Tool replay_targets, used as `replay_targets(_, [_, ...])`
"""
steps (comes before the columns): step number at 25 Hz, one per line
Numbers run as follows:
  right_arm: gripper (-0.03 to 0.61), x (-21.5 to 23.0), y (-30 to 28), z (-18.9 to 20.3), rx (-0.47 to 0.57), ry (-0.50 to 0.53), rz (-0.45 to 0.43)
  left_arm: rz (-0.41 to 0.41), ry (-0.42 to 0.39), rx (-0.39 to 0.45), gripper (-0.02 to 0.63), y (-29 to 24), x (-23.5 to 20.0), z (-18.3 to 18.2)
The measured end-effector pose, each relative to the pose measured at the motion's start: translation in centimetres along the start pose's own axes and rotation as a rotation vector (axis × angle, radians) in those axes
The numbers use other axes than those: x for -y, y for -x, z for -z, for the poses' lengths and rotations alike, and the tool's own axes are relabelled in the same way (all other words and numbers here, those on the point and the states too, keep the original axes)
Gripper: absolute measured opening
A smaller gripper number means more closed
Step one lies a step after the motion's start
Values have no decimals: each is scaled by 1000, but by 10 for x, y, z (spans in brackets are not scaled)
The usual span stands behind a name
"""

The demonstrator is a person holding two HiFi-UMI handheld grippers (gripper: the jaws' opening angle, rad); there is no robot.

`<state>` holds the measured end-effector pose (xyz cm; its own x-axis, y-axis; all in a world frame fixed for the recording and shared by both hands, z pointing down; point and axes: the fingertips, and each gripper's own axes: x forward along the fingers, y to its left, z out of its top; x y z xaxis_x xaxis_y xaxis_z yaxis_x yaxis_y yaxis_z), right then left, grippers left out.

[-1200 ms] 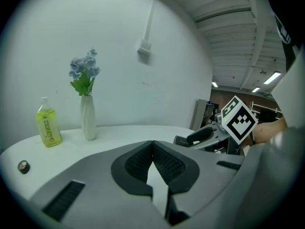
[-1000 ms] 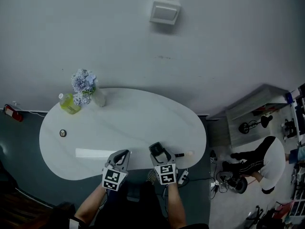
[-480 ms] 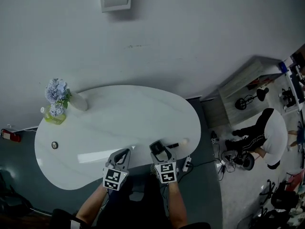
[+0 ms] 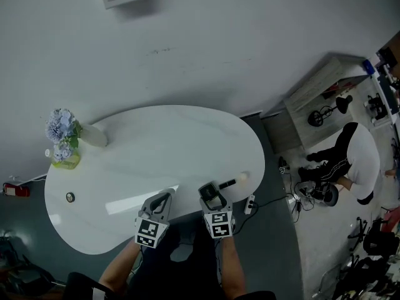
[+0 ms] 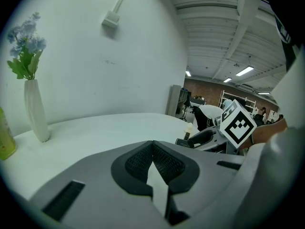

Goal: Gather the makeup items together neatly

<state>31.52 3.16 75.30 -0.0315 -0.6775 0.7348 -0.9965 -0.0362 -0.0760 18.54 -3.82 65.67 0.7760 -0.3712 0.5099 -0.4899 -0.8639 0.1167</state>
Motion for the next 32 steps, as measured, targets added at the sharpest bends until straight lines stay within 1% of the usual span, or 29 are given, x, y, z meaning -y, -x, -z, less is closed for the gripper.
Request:
replay_targets(4, [293, 2, -5, 5, 8, -18, 14, 17, -6, -11, 17, -3, 1, 7])
replay_targets(9, [293, 0, -11, 15, -16, -25, 18, 27, -15, -25, 17, -6, 2, 13])
replay_targets(19, [293, 2, -5, 9, 24, -2, 55, 33, -19, -28, 17, -4, 7, 14])
replay_targets(24, [293, 4, 9, -9, 67, -4, 57, 20, -20, -8, 17, 2, 8, 7])
replay_targets(32, [291, -4, 39, -67, 193, 47, 21, -31, -21, 52, 17, 21, 4, -22])
